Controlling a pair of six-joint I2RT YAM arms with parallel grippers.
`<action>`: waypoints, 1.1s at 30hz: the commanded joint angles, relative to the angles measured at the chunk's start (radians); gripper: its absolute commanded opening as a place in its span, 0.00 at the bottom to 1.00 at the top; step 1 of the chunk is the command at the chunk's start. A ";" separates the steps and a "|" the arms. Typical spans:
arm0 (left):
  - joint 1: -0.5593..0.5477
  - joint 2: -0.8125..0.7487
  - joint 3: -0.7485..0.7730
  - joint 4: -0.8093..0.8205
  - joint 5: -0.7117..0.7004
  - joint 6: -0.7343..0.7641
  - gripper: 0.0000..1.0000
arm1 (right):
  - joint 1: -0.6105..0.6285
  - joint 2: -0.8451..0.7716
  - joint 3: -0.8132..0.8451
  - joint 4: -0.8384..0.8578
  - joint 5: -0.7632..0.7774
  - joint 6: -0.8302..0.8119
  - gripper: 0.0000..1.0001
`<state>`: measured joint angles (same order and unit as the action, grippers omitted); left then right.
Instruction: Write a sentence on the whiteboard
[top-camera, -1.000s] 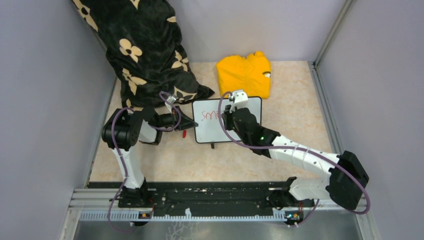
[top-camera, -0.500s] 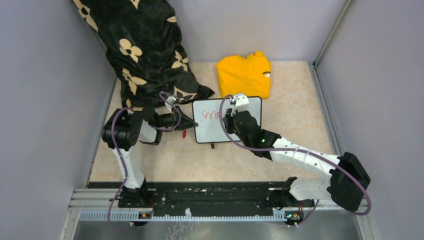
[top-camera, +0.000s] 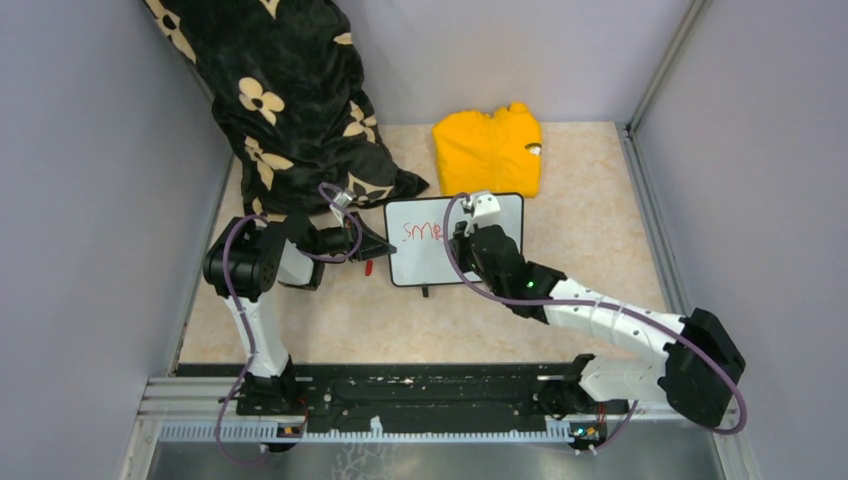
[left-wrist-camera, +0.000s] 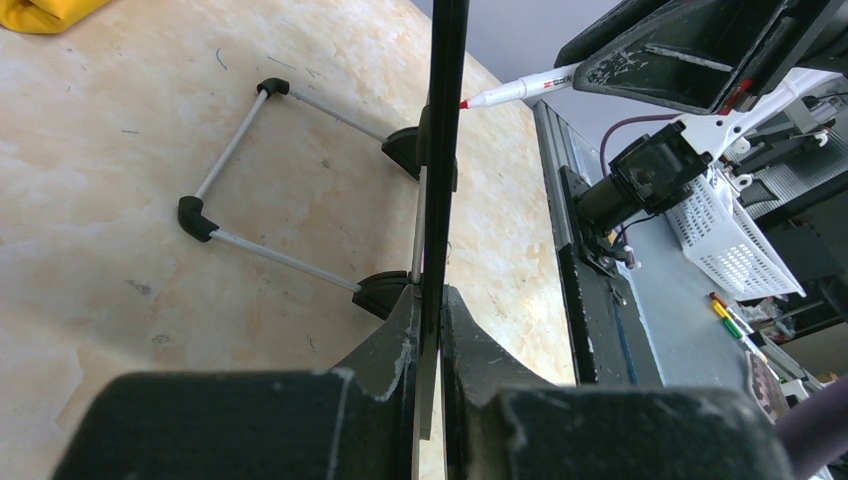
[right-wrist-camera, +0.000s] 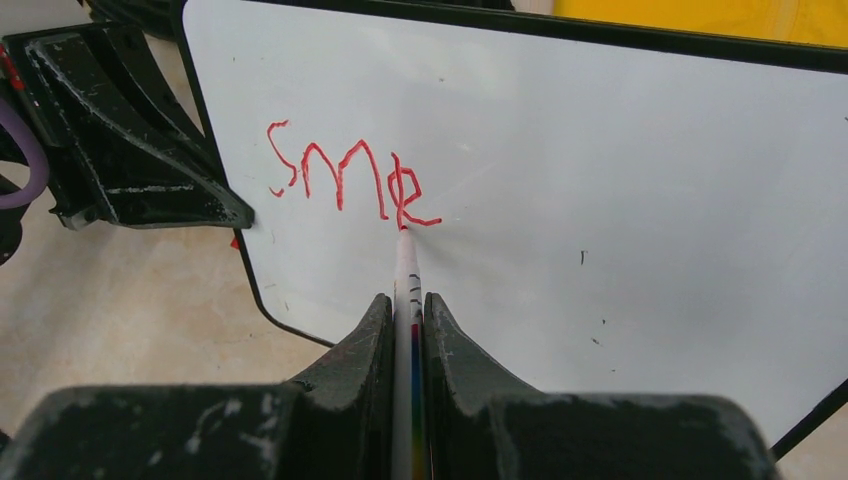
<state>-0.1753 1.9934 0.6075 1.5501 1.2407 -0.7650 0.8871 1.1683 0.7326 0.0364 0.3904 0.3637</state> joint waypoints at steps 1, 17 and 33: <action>-0.012 -0.016 0.005 0.179 0.019 0.013 0.00 | -0.006 -0.047 0.049 0.032 0.002 0.000 0.00; -0.012 -0.013 0.006 0.179 0.019 0.013 0.00 | -0.014 0.011 0.121 0.077 0.044 -0.043 0.00; -0.012 -0.011 0.005 0.176 0.019 0.015 0.00 | -0.024 0.035 0.092 0.053 0.050 -0.027 0.00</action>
<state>-0.1768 1.9934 0.6075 1.5501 1.2400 -0.7647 0.8730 1.2064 0.8062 0.0658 0.4236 0.3344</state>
